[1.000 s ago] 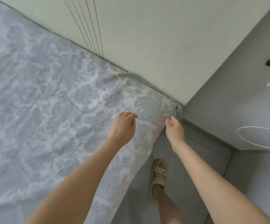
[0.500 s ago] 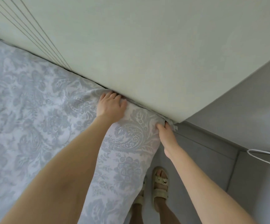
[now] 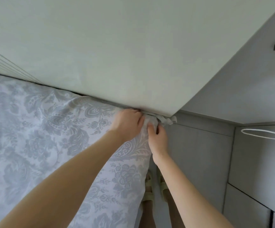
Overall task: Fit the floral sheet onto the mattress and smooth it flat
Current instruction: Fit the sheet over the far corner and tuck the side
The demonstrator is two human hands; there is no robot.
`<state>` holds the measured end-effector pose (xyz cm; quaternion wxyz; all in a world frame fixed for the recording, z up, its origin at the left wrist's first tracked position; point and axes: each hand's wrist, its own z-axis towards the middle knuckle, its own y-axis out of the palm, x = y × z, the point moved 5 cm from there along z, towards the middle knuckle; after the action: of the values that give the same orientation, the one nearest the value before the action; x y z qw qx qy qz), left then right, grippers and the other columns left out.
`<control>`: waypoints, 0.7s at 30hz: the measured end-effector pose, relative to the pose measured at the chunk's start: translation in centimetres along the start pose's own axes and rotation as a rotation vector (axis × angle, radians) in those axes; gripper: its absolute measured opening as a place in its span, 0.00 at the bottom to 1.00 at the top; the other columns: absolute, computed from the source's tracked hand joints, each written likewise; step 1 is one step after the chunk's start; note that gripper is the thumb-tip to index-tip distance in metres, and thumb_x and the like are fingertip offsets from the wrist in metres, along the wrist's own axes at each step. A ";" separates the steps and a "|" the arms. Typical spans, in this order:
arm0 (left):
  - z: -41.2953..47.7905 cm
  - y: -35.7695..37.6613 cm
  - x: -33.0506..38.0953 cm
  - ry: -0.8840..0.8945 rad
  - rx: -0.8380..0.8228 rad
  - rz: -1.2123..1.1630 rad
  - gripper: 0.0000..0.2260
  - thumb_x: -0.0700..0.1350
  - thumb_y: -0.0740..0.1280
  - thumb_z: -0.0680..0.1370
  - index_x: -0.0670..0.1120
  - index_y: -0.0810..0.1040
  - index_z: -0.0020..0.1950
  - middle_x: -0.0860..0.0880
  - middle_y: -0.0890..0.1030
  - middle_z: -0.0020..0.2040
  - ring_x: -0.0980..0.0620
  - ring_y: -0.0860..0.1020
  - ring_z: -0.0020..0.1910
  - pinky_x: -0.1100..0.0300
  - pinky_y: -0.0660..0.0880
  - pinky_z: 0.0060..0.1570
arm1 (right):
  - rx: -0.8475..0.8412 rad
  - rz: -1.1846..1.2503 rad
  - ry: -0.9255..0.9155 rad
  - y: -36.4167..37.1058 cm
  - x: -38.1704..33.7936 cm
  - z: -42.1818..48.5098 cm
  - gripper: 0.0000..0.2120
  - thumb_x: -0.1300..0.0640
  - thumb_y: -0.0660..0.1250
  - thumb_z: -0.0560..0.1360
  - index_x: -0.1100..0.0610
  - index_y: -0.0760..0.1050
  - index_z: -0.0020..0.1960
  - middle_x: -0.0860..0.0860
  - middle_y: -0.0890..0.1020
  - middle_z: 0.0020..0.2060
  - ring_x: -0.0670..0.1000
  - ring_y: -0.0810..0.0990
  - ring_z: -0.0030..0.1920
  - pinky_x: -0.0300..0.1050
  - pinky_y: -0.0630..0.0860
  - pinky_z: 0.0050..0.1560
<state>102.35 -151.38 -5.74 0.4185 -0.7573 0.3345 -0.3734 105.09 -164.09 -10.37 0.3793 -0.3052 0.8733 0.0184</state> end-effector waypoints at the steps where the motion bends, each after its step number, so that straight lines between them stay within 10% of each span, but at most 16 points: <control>1: 0.3 0.4 -0.2 -0.007 -0.027 0.005 0.23 0.53 0.48 0.78 0.44 0.81 0.52 0.49 0.83 0.52 0.47 0.78 0.54 0.55 0.74 0.50 | -0.071 0.066 0.040 0.4 0.2 0.3 0.15 0.49 0.62 0.78 0.56 0.74 0.61 0.48 0.81 0.51 0.49 0.79 0.53 0.45 0.75 0.56; 14: -1.7 -1.8 -0.2 0.080 0.204 -0.104 0.20 0.50 0.53 0.78 0.43 0.82 0.54 0.48 0.84 0.51 0.47 0.81 0.50 0.59 0.73 0.50 | -0.249 0.505 0.100 1.3 -2.1 1.1 0.15 0.57 0.74 0.70 0.56 0.79 0.56 0.53 0.84 0.51 0.52 0.83 0.52 0.51 0.78 0.57; 21: -2.9 -5.5 -0.8 0.124 0.057 -0.132 0.29 0.58 0.44 0.77 0.47 0.76 0.65 0.52 0.76 0.65 0.54 0.70 0.68 0.64 0.58 0.67 | -0.235 0.334 -0.098 1.1 -5.8 -4.9 0.18 0.50 0.76 0.66 0.50 0.79 0.55 0.44 0.84 0.49 0.43 0.82 0.51 0.48 0.78 0.58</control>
<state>100.54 -149.50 -0.07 0.3929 -0.7408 0.2986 -0.4558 104.37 -161.47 -3.16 0.3749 -0.1968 0.8842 0.1975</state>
